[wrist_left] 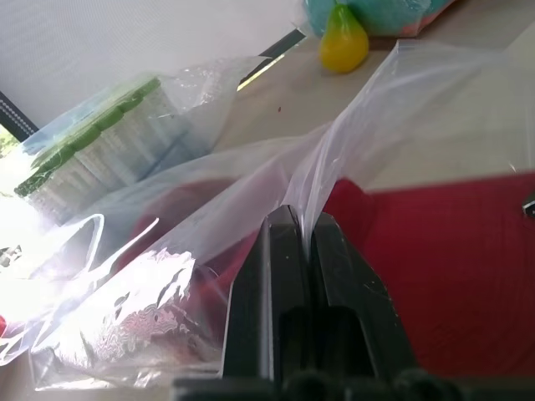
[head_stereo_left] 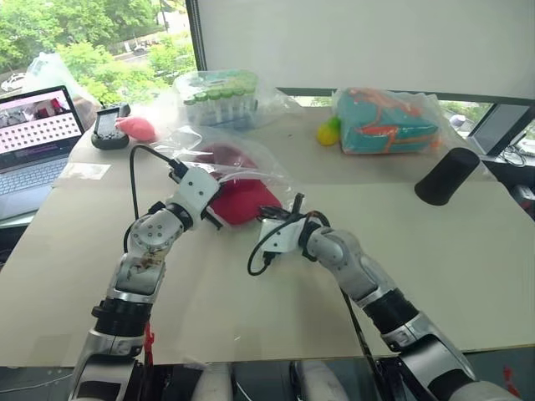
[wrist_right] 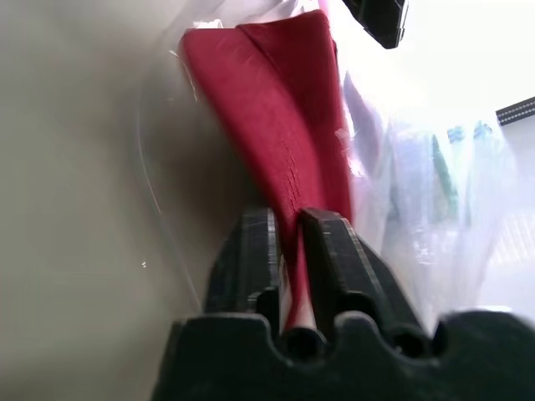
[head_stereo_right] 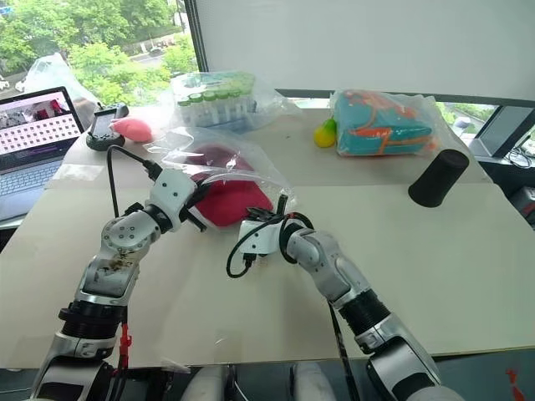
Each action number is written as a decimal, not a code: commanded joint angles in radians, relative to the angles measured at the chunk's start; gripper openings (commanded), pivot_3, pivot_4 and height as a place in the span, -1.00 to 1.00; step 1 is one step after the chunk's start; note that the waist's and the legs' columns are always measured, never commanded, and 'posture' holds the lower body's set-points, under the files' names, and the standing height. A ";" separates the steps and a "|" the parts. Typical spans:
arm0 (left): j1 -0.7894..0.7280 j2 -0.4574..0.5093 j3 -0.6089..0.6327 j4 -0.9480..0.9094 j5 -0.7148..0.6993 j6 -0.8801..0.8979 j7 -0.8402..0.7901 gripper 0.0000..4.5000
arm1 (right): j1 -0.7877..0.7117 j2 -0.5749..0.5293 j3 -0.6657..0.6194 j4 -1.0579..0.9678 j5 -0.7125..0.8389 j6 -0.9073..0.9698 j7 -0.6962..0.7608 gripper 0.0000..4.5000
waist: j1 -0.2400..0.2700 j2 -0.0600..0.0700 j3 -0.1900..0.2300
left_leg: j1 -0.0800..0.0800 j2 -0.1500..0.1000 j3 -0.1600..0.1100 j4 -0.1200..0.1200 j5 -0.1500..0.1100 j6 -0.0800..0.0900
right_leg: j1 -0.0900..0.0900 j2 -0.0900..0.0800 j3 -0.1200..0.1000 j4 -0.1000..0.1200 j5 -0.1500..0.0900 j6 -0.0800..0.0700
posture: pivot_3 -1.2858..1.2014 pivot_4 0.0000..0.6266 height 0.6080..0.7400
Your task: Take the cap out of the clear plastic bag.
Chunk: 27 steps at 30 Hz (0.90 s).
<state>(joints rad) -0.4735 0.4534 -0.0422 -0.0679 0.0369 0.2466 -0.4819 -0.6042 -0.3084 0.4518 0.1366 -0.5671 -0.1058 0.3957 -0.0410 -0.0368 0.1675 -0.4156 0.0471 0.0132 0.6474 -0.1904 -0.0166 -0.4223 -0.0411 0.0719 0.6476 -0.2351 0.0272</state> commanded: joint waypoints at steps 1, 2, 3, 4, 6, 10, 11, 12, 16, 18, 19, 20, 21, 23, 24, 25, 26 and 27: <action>-0.004 0.005 0.010 -0.047 -0.002 -0.003 0.005 -1.00 | -0.008 0.006 -0.006 -0.023 -0.003 -0.005 -0.005 -0.97 | -0.001 0.000 0.000 | 0.000 0.000 0.000 0.000 0.000 0.000 | 0.000 0.000 0.000 0.000 0.000 0.000 | 0.03 -0.52 1.00; -0.004 0.005 0.010 -0.047 -0.002 -0.003 0.005 -1.00 | -0.009 0.007 -0.006 -0.020 -0.004 -0.001 -0.006 -0.97 | -0.001 0.000 0.000 | 0.000 0.000 0.000 0.000 0.000 0.000 | 0.000 0.000 0.000 0.000 0.000 0.000 | 0.03 -0.52 1.00; -0.004 0.005 0.010 -0.047 -0.002 -0.004 0.005 -1.00 | -0.010 0.009 -0.006 -0.018 -0.005 0.000 -0.008 -0.97 | -0.001 0.000 0.000 | 0.000 0.000 0.000 0.000 0.000 0.000 | 0.000 0.000 0.000 0.000 0.000 0.000 | 0.03 -0.52 1.00; 0.002 0.006 0.012 -0.050 -0.005 -0.007 0.003 -1.00 | -0.009 0.015 -0.010 -0.021 0.002 0.005 -0.008 -0.97 | -0.002 0.000 0.000 | 0.000 0.000 0.000 0.000 0.000 0.000 | 0.000 0.000 0.000 0.000 0.000 0.000 | 0.03 -0.52 1.00; 0.010 0.007 0.015 -0.055 -0.010 -0.011 -0.001 -1.00 | -0.007 0.024 -0.017 -0.031 0.013 0.013 -0.005 -0.97 | -0.003 0.000 0.000 | 0.000 0.000 0.000 0.000 0.000 0.000 | 0.000 0.000 0.000 0.000 0.000 0.000 | 0.03 -0.52 1.00; 0.071 0.041 0.019 -0.062 -0.008 -0.086 -0.032 -1.00 | 0.012 0.021 -0.085 -0.151 0.114 0.054 0.060 -0.97 | -0.004 0.000 0.000 | 0.000 0.000 0.000 0.000 0.000 0.000 | 0.000 0.000 0.000 0.000 0.000 0.000 | 0.03 -0.52 1.00; 0.091 0.050 0.026 -0.058 -0.012 -0.107 -0.039 -1.00 | 0.019 0.009 -0.110 -0.194 0.147 0.073 0.089 -0.97 | -0.004 0.000 0.000 | 0.000 0.000 0.000 -0.001 0.000 0.000 | 0.000 0.000 0.000 0.000 0.000 0.000 | 0.03 -0.52 1.00; 0.108 0.061 0.030 -0.051 -0.013 -0.123 -0.045 -1.00 | 0.024 -0.003 -0.132 -0.234 0.176 0.092 0.117 -0.97 | -0.004 0.000 0.000 | 0.000 0.000 0.000 -0.001 0.000 0.000 | 0.000 0.000 0.000 0.000 0.000 0.000 | 0.03 -0.52 1.00; 0.158 0.091 0.044 -0.005 -0.014 -0.188 -0.066 -1.00 | 0.038 -0.038 -0.226 -0.397 0.321 0.256 0.239 -0.97 | 0.000 0.000 0.000 | 0.000 0.000 0.000 -0.001 0.000 0.000 | 0.000 0.000 0.000 0.000 0.000 0.000 | 0.03 -0.52 1.00; 0.167 0.096 0.045 0.017 -0.010 -0.211 -0.068 -1.00 | 0.040 -0.046 -0.265 -0.469 0.400 0.364 0.294 -0.97 | 0.001 0.000 0.000 | 0.000 0.000 0.000 -0.001 0.000 0.000 | 0.000 0.000 0.000 0.000 0.000 0.000 | 0.03 -0.52 1.00; 0.169 0.096 0.044 0.028 -0.008 -0.220 -0.067 -1.00 | 0.036 -0.057 -0.286 -0.500 0.426 0.405 0.314 -0.97 | 0.002 0.000 0.000 | 0.000 0.000 0.000 -0.001 0.000 0.000 | 0.000 0.000 -0.001 0.000 0.000 0.000 | 0.03 -0.52 1.00; 0.169 0.095 0.043 0.035 -0.008 -0.226 -0.067 -1.00 | 0.032 -0.067 -0.297 -0.520 0.439 0.431 0.323 -0.97 | 0.002 0.000 0.000 | 0.000 0.000 0.000 -0.001 0.000 0.000 | 0.000 0.000 -0.001 0.000 0.000 0.000 | 0.03 -0.52 1.00; 0.168 0.092 0.041 0.041 -0.006 -0.231 -0.065 -1.00 | 0.031 -0.077 -0.313 -0.551 0.475 0.484 0.346 -0.97 | 0.003 0.000 0.000 | 0.000 0.000 0.000 -0.001 0.000 0.000 | 0.000 0.000 -0.001 0.000 0.000 0.000 | 0.03 -0.52 1.00; 0.162 0.080 0.030 0.047 -0.002 -0.234 -0.059 -1.00 | 0.034 -0.081 -0.372 -0.634 0.617 0.644 0.400 -0.97 | 0.003 0.000 0.000 | 0.000 0.000 0.000 -0.001 0.000 0.000 | 0.000 0.000 -0.001 0.000 0.000 0.000 | 0.03 -0.52 1.00; 0.158 0.073 0.024 0.048 0.000 -0.236 -0.056 -1.00 | 0.035 -0.087 -0.415 -0.679 0.712 0.740 0.432 -0.97 | 0.003 0.000 0.000 | 0.000 0.000 0.000 -0.001 0.000 0.000 | 0.000 0.000 -0.001 0.000 0.000 0.000 | 0.03 -0.52 1.00; 0.155 0.068 0.020 0.050 0.002 -0.237 -0.054 -1.00 | 0.031 -0.086 -0.466 -0.715 0.813 0.832 0.454 -0.97 | 0.004 0.000 0.000 | 0.000 0.001 0.000 -0.001 0.000 0.000 | 0.000 0.000 -0.001 0.000 0.000 0.000 | 0.03 -0.52 1.00; 0.152 0.065 0.018 0.052 0.004 -0.239 -0.053 -1.00 | 0.027 -0.097 -0.506 -0.742 0.895 0.906 0.475 -0.97 | 0.006 0.000 0.000 | 0.000 0.001 0.000 -0.001 0.000 0.000 | 0.000 0.000 -0.001 0.000 0.000 0.000 | 0.03 -0.52 1.00; 0.151 0.063 0.019 0.053 0.004 -0.240 -0.054 -1.00 | 0.023 -0.109 -0.532 -0.757 0.946 0.950 0.483 -0.97 | 0.006 0.000 0.000 | 0.000 0.001 0.000 -0.001 0.000 0.000 | 0.000 0.000 -0.001 0.000 0.000 0.000 | 0.03 -0.52 1.00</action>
<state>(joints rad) -0.3121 0.5195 -0.0121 -0.0160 0.0372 0.0218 -0.5362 -0.5482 -0.4083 -0.0073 -0.5297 0.2310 0.7480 0.8480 -0.0346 -0.0368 0.1675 -0.4157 0.0476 0.0128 0.6461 -0.1905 -0.0166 -0.4219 -0.0414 0.0707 0.6470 -0.2351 0.0270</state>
